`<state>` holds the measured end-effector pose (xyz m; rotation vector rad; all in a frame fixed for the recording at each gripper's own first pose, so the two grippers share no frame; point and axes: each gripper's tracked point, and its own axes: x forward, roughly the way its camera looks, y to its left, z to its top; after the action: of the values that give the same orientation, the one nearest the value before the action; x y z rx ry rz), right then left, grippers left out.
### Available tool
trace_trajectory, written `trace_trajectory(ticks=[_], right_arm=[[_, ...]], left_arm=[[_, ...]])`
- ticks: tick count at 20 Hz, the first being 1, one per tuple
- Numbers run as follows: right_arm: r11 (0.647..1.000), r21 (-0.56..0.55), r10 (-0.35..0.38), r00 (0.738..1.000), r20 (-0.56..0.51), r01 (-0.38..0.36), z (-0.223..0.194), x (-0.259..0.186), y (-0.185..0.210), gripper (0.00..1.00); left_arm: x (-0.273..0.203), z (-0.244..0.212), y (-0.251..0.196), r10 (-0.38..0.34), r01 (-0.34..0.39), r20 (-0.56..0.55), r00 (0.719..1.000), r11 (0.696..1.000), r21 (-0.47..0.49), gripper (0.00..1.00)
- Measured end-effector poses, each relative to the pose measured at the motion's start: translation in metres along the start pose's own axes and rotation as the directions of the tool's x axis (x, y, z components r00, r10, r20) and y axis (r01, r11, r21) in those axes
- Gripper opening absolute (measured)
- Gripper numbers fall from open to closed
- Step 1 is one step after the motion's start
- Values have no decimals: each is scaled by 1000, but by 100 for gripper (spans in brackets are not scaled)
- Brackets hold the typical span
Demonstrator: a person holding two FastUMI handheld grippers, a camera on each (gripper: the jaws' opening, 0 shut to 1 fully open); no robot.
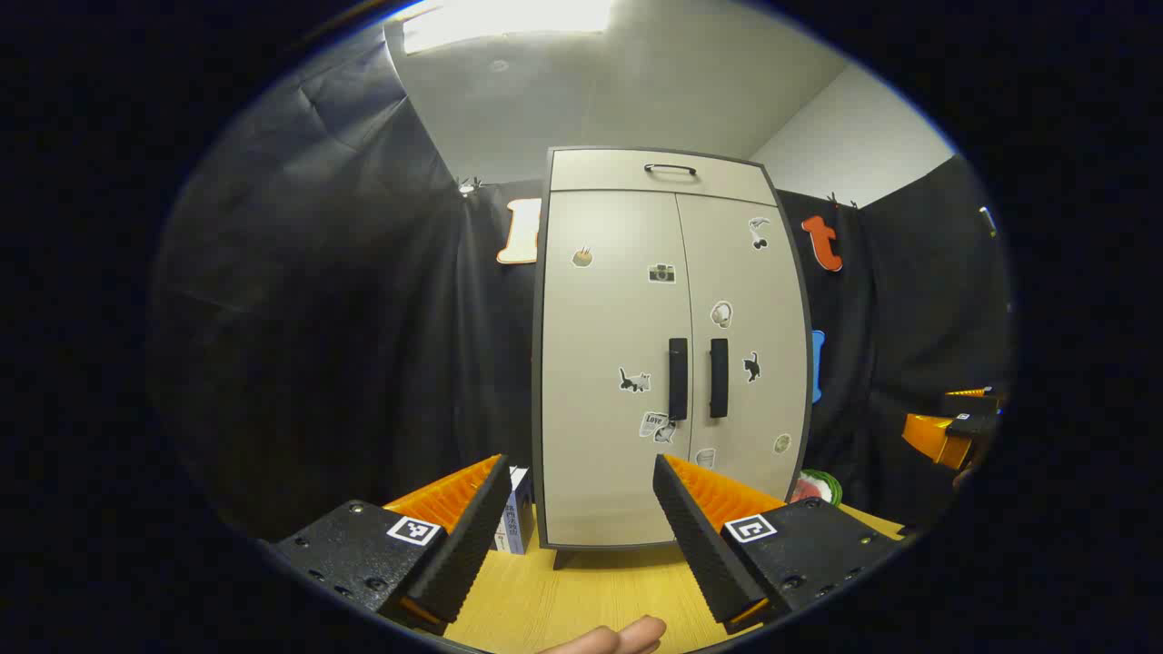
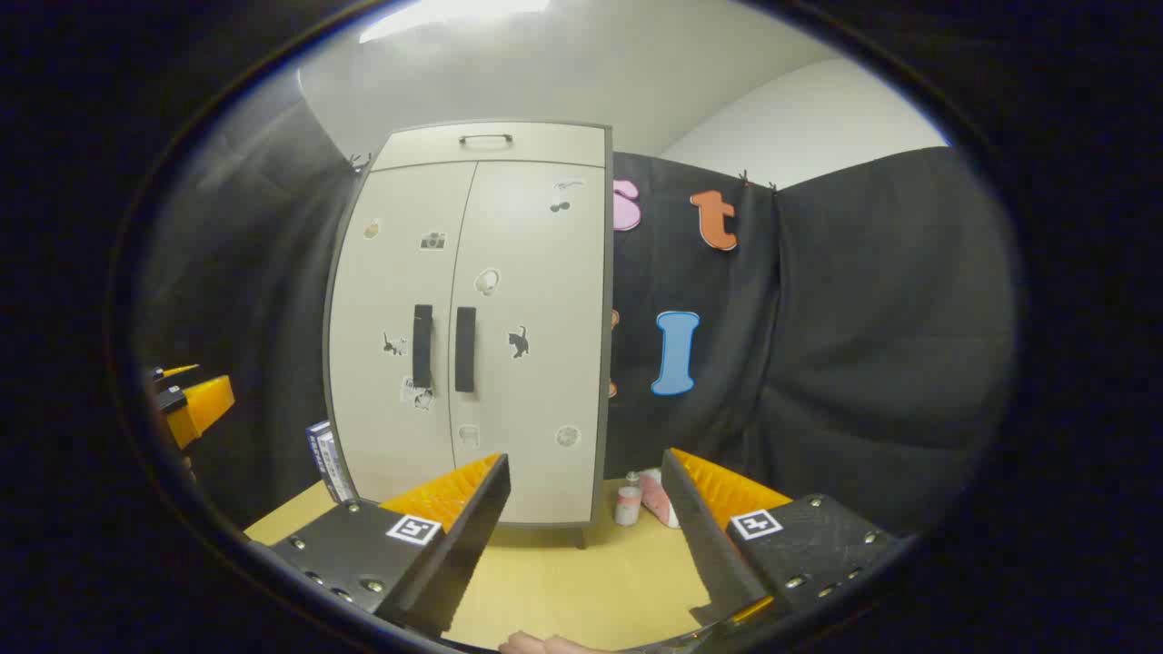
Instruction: Open the right door of the double-door shoe cabinet with the right hand, and open the left door with the left hand.
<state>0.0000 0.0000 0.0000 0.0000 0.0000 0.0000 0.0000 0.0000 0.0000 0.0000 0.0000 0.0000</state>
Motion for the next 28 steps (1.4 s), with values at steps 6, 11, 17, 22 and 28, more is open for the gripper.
trace_trajectory(ticks=[6, 11, 17, 22, 28], right_arm=[[999, 14, 37, 999, 7, -37, 6, 1, 10, 100], [997, 23, 73, 997, -16, -73, -1, 10, 22, 100], [997, 31, 72, 997, -25, -71, -3, 37, 23, 100], [992, 39, 118, 993, -28, -117, 11, 70, 52, 100], [987, 2, 162, 987, 13, -162, 39, 129, 109, 97]], left_arm=[[5, 6, 0, -25, 25, 14, 1000, 1000, -3, 99], [15, 4, 1, -27, 27, 14, 1000, 1000, -10, 99], [25, 5, 4, -17, 18, 21, 1000, 999, -27, 99], [18, -1, 4, -47, 48, 21, 999, 998, -31, 99], [1, -3, 9, -64, 65, 35, 997, 997, -32, 99]])
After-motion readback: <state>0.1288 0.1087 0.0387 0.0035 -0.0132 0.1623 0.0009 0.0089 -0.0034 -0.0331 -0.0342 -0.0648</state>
